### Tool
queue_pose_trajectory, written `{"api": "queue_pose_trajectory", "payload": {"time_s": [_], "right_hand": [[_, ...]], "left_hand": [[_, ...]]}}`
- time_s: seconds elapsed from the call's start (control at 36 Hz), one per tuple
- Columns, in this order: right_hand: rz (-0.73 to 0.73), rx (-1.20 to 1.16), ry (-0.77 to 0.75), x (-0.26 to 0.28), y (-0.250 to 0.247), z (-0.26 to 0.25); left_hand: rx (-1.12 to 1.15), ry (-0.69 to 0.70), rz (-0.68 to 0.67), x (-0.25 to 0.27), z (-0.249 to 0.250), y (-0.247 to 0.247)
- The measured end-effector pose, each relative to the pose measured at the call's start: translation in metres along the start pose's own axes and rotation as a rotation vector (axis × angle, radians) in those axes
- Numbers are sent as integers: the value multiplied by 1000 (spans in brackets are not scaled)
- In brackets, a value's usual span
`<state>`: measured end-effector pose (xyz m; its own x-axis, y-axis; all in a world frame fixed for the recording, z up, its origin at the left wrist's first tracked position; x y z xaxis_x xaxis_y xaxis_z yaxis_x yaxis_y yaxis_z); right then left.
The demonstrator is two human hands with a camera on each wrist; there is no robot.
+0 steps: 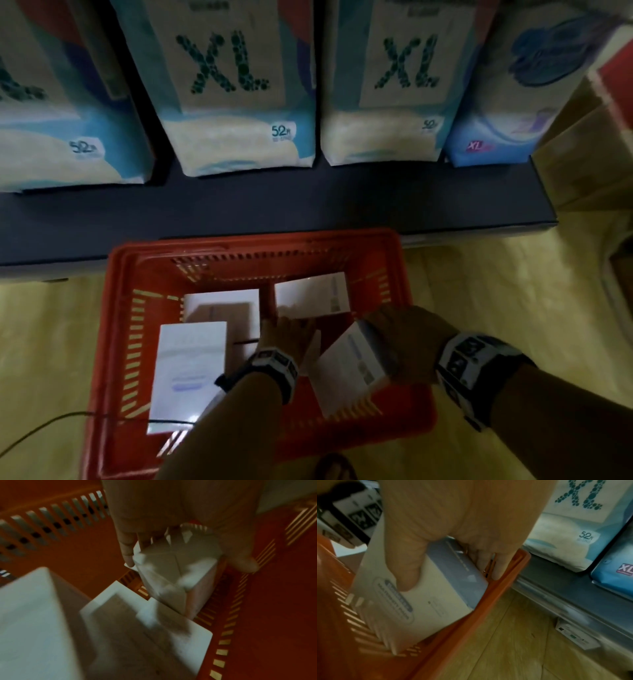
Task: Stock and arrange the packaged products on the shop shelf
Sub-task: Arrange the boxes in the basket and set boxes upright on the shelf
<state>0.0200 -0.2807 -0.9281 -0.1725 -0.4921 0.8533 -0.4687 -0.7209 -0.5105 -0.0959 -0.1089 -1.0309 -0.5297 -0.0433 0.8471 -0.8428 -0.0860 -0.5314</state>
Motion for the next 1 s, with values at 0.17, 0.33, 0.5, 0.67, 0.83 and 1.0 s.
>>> {"api": "queue_pose_trajectory", "payload": {"time_s": [0.17, 0.33, 0.5, 0.67, 0.83, 1.0], "right_hand": [[-44, -45, 10, 1, -8, 3], [-98, -271, 52, 20, -38, 4], [7, -392, 92, 68, -87, 2], [143, -263, 188, 132, -139, -11], [188, -178, 232, 202, -187, -40], [204, -156, 171, 272, -278, -80]], "left_hand": [[-4, -14, 14, -8, 2, 3], [32, -52, 73, 20, -19, -11], [207, -76, 101, 72, -45, -33], [673, -198, 135, 146, -77, -44], [881, -158, 254, 249, -110, -89], [663, -167, 225, 368, -150, -181]]}}
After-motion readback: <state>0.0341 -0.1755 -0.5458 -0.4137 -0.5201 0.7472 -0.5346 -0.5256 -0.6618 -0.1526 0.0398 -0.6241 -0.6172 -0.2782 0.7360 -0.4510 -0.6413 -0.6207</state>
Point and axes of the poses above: each hand's wrist, its own x-axis away from the middle knuckle, its own y-axis out of the palm, z = x × y, the point moved 1 cm from there along -x, towards the middle knuckle, and after that the axes turned 9 degrees about -z, right-handed, at the moved point
